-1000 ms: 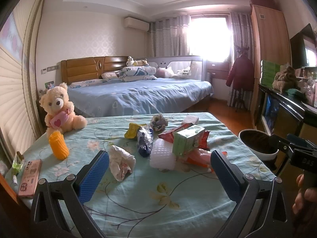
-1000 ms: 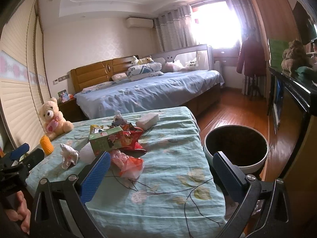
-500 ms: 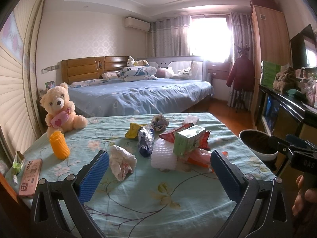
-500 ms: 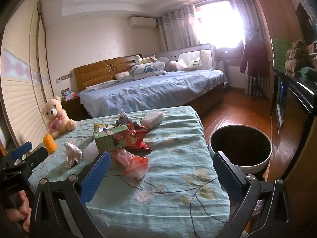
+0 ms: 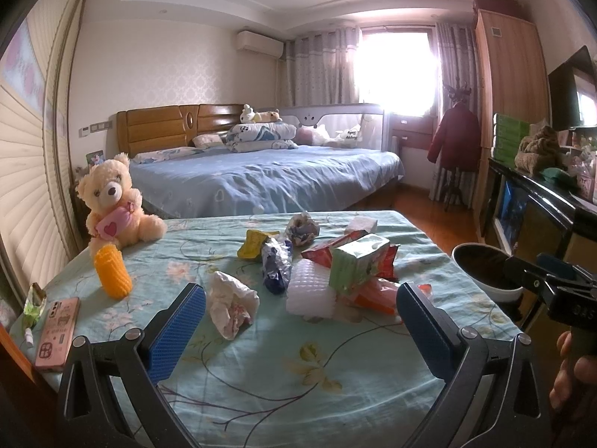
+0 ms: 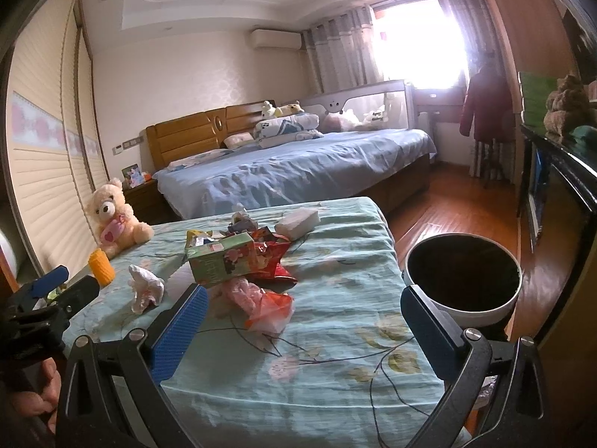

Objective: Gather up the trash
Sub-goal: 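Grasp white tissue with left tool while right tool grasps red-white plastic bag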

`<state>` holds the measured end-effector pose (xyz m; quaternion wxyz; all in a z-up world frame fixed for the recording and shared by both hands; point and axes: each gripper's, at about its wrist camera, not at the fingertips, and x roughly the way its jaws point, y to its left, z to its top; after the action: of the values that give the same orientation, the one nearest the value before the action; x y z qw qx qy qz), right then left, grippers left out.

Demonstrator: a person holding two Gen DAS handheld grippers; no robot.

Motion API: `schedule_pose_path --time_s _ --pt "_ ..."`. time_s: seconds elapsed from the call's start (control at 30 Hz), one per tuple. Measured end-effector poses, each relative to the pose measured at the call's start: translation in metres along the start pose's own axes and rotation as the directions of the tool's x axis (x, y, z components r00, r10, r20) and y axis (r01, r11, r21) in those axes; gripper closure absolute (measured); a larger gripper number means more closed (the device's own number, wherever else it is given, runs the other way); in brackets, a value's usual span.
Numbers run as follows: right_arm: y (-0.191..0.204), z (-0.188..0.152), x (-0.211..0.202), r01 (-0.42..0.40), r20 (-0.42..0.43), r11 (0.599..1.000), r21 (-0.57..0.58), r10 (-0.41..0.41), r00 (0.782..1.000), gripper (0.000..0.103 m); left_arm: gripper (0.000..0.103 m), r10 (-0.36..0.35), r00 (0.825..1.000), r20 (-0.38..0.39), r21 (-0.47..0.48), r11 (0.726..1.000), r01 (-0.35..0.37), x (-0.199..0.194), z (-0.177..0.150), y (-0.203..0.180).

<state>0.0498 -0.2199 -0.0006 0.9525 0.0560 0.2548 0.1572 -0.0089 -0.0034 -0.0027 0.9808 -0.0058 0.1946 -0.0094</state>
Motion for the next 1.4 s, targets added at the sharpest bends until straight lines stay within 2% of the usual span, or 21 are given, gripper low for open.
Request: schedule_pose_path --time_s 0.4,0.53,0.73,1.03,1.23,1.4 --pt "0.005 -0.001 0.007 -0.040 -0.023 0.999 0.004 0.040 0.999 0.000 0.001 -0.002 1.000 -0.016 -0.005 1.000 0.002 0.004 0.000 0.006" --pt "0.010 -0.003 0.015 -0.077 -0.052 0.997 0.012 0.078 0.996 0.000 0.001 -0.003 0.999 -0.040 -0.018 1.000 0.002 0.010 -0.002 0.012" --pt "0.024 -0.005 0.034 -0.125 -0.110 0.992 0.000 0.125 0.986 0.000 0.001 0.032 0.995 -0.091 -0.050 0.998 -0.037 0.025 -0.003 0.029" --pt "0.038 -0.014 0.076 -0.138 -0.219 0.990 -0.020 0.130 0.967 0.001 0.001 0.088 0.980 -0.179 -0.102 0.989 -0.107 0.056 -0.003 0.064" --pt "0.039 -0.016 0.108 -0.134 -0.282 0.991 -0.030 0.120 0.952 0.002 0.001 0.080 0.964 -0.253 -0.105 0.988 -0.110 0.095 -0.001 0.071" --pt "0.038 -0.017 0.134 -0.124 -0.336 0.992 -0.029 0.107 0.936 0.007 0.001 0.080 0.951 -0.300 -0.093 0.989 -0.113 0.132 0.001 0.074"
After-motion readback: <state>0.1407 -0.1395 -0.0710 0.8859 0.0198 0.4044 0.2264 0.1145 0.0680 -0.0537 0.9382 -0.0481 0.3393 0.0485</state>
